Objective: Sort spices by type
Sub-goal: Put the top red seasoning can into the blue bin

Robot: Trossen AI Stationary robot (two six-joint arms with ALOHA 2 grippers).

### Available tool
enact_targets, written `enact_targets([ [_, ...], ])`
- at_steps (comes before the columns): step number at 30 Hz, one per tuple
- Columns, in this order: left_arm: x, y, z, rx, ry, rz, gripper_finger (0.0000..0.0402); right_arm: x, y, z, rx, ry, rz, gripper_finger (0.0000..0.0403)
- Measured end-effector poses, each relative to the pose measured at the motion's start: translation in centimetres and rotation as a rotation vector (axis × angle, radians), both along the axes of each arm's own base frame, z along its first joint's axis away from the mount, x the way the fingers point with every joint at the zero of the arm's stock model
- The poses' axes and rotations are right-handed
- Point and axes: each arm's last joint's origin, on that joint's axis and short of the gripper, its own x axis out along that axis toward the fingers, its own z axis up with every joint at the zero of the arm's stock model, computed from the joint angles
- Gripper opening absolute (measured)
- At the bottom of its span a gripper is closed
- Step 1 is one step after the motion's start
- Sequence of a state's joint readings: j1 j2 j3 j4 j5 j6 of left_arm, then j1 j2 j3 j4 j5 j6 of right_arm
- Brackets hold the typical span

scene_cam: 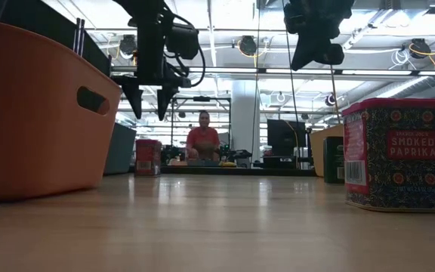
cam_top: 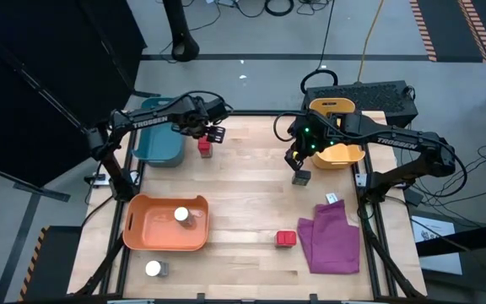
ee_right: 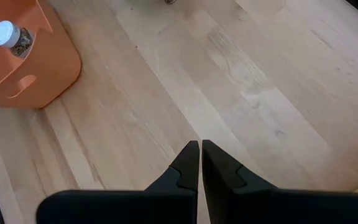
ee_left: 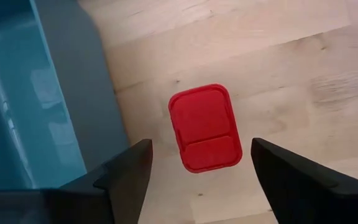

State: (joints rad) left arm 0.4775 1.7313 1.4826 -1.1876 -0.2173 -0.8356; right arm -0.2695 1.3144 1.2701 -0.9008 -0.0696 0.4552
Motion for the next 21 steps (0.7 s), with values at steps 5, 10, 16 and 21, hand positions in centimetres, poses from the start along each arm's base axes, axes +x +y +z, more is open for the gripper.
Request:
enact_targets([
  [5,0.2,0.1,-0.3,0.006,0.002,0.024,0.0301,0.0,0.0,0.0,0.0,0.001,0.0,0.0],
  [10,0.6,0.3,-1.1,-0.005,0.024,0.024,0.0302,0.0,0.0,0.0,0.0,0.001,0.0,0.0],
  [16,1.1,0.6,-2.1,-0.014,0.041,0.022,0.0302,0.0,0.0,0.0,-0.004,0.002,0.006,0.0],
  [21,1.6,0.7,-3.2,-0.039,0.062,0.019,0.0302,0.0,0.0,0.0,-0.011,0.004,0.016,0.0],
])
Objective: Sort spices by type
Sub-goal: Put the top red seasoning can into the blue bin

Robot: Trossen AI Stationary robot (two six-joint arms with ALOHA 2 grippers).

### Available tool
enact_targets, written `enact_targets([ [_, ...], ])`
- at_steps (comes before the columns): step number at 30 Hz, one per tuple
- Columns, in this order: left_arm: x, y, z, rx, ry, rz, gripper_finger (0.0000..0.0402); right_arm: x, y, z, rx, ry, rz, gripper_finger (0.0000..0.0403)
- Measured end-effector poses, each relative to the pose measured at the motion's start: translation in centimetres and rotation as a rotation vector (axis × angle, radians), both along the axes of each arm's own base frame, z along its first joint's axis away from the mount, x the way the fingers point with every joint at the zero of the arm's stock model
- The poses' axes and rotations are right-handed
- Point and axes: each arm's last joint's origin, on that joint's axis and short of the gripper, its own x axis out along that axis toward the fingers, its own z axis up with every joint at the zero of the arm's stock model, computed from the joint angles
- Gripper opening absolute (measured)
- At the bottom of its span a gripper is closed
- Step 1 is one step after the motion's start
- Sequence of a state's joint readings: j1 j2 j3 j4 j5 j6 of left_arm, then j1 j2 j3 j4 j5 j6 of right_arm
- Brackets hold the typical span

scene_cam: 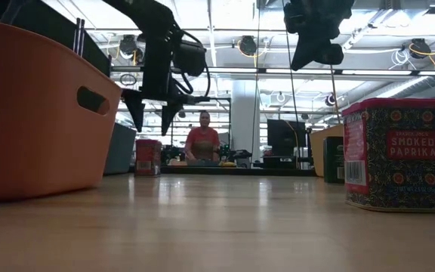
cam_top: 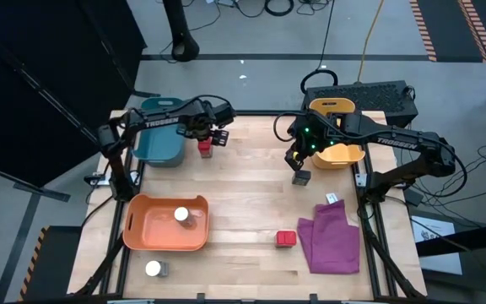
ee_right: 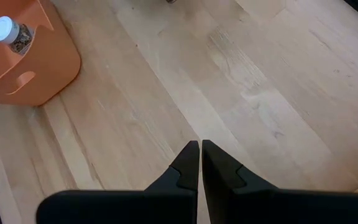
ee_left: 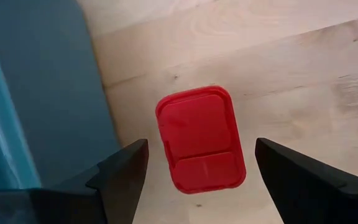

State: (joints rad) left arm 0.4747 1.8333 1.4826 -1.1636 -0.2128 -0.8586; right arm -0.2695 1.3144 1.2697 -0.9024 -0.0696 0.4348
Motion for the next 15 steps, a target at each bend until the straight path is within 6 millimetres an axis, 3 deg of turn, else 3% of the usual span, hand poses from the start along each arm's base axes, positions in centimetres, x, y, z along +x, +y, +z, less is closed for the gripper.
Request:
enact_targets([
  [15,0.09,0.17,-0.59,0.002,0.009,0.003,0.0302,0.0,0.0,0.0,-0.014,0.003,0.02,0.0],
])
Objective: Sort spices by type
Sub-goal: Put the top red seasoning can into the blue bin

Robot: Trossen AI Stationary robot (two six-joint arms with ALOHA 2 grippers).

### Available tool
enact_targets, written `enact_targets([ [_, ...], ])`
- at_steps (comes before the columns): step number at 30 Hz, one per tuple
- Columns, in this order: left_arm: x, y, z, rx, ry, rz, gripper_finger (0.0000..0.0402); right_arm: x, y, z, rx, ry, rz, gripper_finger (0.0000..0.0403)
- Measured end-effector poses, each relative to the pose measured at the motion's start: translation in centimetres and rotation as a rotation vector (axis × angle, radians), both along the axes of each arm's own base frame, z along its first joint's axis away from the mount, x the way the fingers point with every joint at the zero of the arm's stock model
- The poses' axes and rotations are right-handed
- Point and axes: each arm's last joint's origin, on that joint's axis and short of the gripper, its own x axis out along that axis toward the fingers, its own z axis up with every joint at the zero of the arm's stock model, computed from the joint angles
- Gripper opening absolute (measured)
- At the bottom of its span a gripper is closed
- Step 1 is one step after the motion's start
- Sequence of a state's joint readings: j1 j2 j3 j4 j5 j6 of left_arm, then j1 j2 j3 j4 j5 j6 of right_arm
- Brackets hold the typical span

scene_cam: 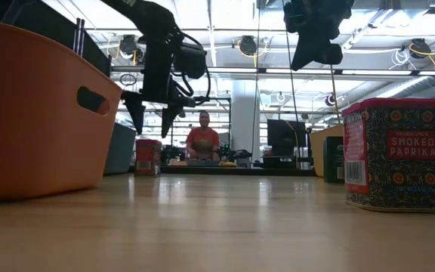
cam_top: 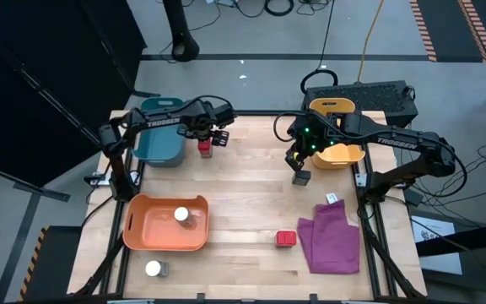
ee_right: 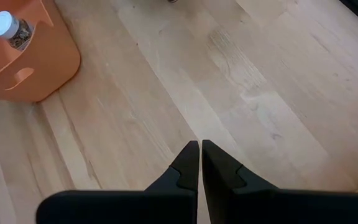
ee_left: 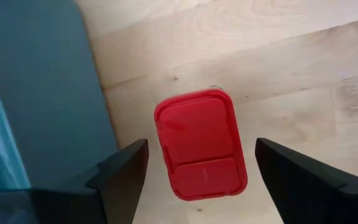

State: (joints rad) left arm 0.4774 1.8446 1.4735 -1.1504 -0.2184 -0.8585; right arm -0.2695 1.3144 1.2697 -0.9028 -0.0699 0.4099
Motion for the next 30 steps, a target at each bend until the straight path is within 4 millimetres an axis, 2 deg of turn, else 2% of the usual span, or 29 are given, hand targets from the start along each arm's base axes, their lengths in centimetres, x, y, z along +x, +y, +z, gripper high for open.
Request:
enact_targets([
  [15,-0.3,-0.2,-2.2,-0.01,-0.003,-0.001,0.0302,0.0,-0.1,0.0,-0.025,0.007,0.0,0.0],
  [23,0.2,-0.1,-2.3,-0.004,-0.062,-0.056,0.03,0.0,-0.1,0.0,-0.026,0.007,-0.001,0.0],
  [30,0.2,-0.1,-2.3,-0.006,-0.061,-0.065,0.0263,0.0,-0.1,0.0,-0.025,0.007,-0.002,0.0],
])
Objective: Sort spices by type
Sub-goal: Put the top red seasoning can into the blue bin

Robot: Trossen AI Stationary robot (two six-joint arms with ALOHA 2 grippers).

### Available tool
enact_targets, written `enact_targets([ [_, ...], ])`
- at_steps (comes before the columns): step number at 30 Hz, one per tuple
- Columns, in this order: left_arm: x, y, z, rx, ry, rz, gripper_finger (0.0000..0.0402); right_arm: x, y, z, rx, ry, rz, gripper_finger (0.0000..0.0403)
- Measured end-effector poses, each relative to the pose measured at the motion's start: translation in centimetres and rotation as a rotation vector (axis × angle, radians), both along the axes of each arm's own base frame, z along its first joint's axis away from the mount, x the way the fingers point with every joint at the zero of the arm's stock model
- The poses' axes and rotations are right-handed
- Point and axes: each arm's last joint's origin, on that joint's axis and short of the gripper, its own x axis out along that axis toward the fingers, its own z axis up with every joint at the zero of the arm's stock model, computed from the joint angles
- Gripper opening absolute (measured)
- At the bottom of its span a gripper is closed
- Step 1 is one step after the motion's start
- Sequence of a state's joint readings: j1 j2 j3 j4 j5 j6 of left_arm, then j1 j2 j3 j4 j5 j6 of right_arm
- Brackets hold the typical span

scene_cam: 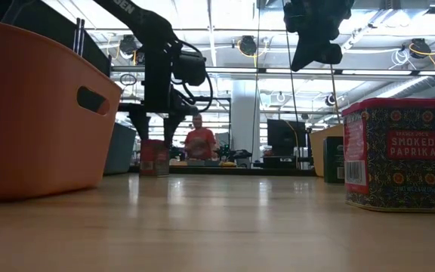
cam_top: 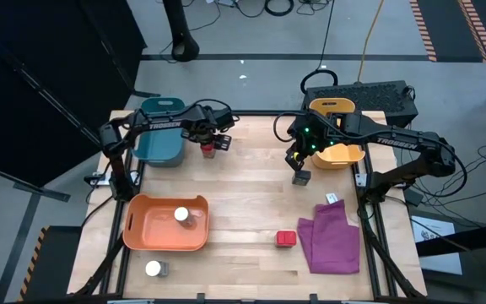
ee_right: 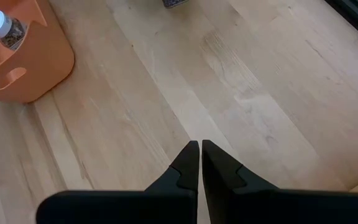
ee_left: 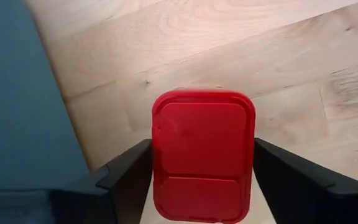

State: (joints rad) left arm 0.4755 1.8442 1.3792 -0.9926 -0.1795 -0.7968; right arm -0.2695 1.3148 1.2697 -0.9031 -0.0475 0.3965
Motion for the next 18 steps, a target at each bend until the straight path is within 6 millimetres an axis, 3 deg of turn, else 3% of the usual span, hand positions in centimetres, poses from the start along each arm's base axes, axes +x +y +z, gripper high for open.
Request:
enact_targets([
  [7,0.0,0.0,0.0,0.0,0.004,-0.018,0.0234,0.0,0.0,0.0,0.001,-0.001,-0.002,0.0],
  [18,0.18,0.12,0.03,0.017,-0.012,-0.015,0.0288,0.01,0.01,0.0,0.006,-0.001,-0.008,0.0],
])
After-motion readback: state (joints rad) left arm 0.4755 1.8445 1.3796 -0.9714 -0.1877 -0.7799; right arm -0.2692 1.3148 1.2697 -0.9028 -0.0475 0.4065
